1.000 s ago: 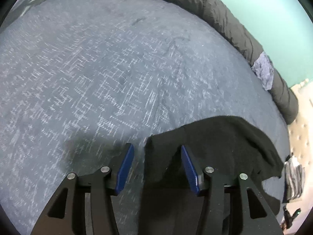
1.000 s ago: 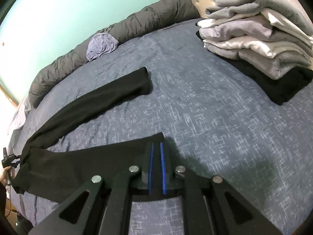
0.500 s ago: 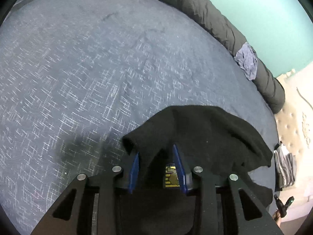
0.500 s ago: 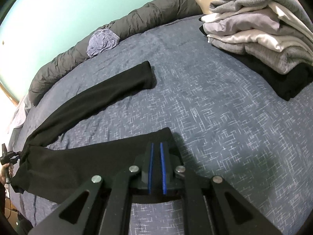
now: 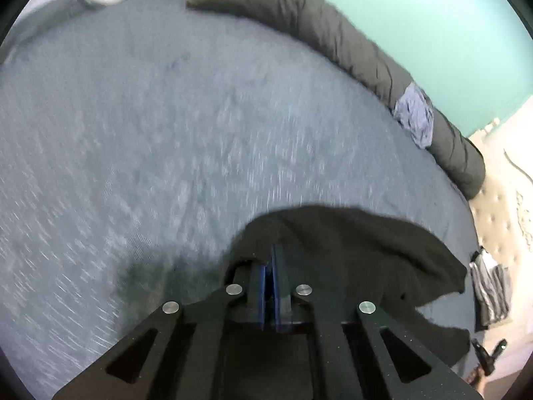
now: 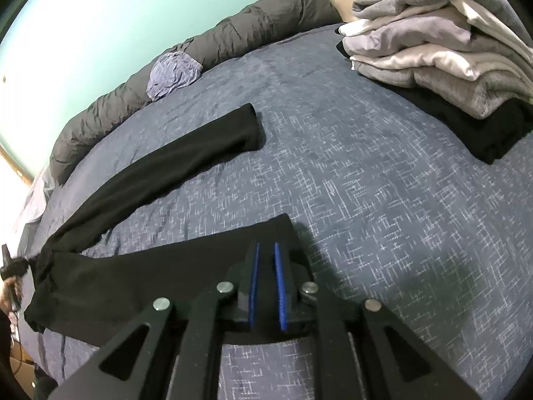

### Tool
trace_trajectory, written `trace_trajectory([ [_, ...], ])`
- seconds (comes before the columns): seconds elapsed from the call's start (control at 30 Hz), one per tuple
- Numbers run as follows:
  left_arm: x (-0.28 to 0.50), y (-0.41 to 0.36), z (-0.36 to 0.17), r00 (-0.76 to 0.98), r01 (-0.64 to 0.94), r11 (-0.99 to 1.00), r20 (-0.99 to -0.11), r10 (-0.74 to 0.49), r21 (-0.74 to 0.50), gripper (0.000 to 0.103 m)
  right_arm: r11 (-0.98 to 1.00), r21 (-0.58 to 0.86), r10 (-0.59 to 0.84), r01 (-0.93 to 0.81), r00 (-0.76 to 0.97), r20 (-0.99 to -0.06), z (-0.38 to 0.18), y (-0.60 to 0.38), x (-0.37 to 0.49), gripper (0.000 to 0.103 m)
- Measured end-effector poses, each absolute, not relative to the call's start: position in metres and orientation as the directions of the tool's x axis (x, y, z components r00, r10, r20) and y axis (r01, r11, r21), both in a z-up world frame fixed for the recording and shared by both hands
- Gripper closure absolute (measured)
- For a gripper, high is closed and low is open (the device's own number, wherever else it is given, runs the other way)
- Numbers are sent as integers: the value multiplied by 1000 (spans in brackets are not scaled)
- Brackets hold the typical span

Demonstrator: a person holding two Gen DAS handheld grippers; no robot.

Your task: Fold clothes

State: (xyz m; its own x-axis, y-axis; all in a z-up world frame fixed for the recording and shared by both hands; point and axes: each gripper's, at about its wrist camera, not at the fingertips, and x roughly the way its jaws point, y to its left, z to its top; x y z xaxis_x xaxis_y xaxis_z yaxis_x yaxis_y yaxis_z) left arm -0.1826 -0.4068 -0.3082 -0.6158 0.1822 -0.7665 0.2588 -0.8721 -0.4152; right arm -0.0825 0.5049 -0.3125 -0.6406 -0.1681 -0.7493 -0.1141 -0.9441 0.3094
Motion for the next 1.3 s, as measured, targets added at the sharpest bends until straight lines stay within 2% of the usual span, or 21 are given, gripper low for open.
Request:
trace_trajectory([
  [0.2, -195, -425, -247, -687, 269, -883, -720, 103, -384, 100, -938, 322, -163, -128, -656, -737, -310, 509, -84, 92],
  [0.37, -227, -426, -216, -704, 269, -884, -704, 90, -382, 100, -940, 318, -165, -122, -655, -738, -311, 506, -85, 92],
  [0.43, -238, -426, -219, -688, 279, -873, -718, 109, -400, 100, -940, 320, -167, -122, -653, -738, -312, 506, -85, 92],
  [0.57, -248, -422, -253, -597, 324, -875, -795, 106, -360, 96, -938, 323, -170, -124, -647, -743, -317, 506, -85, 91],
  [0.63, -241, -424, -271, -563, 346, -867, -819, 113, -357, 84, -936, 329, -176, -126, -641, -747, -320, 507, -85, 91],
  [0.7, -229, -428, -282, -540, 361, -861, -833, 119, -357, 57, -935, 331, -180, -125, -638, -749, -322, 507, -85, 91],
  [0.8, -204, -433, -291, -507, 374, -865, -855, 112, -336, 57, -933, 339, -189, -120, -639, -746, -322, 506, -84, 89],
  [0.83, -195, -433, -291, -497, 374, -866, -860, 116, -333, 57, -931, 344, -191, -121, -641, -743, -321, 506, -83, 85],
  [0.93, -161, -434, -291, -473, 356, -871, -869, 145, -339, 49, -922, 369, -211, -115, -651, -729, -318, 504, -81, 76],
  [1.07, -111, -423, -292, -463, 297, -887, -865, 191, -355, 46, -918, 389, -245, -81, -656, -714, -311, 495, -77, 76],
  [1.3, -23, -417, -313, -498, 346, -800, -819, 287, -490, 45, -909, 415, -291, -40, -654, -699, -302, 480, -68, 71],
])
